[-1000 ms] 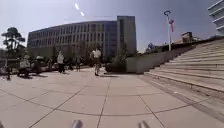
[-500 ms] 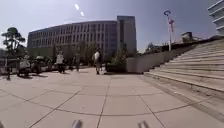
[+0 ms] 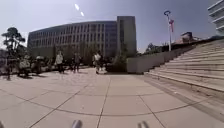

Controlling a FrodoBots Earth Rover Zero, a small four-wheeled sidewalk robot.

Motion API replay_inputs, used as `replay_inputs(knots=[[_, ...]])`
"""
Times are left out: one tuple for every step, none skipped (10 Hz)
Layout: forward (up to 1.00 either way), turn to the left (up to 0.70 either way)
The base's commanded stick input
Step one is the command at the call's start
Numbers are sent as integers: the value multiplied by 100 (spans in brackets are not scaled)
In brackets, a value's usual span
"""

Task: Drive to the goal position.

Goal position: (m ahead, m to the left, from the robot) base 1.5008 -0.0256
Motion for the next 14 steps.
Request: replay_inputs(knots=[[7, 0], [22, 0], [64, 0], [100, 0], [100, 0], [100, 0], [100, 0], [100, 0], [100, 0], [100, 0], [100, 0], [100, 0], [100, 0], [100, 35]])
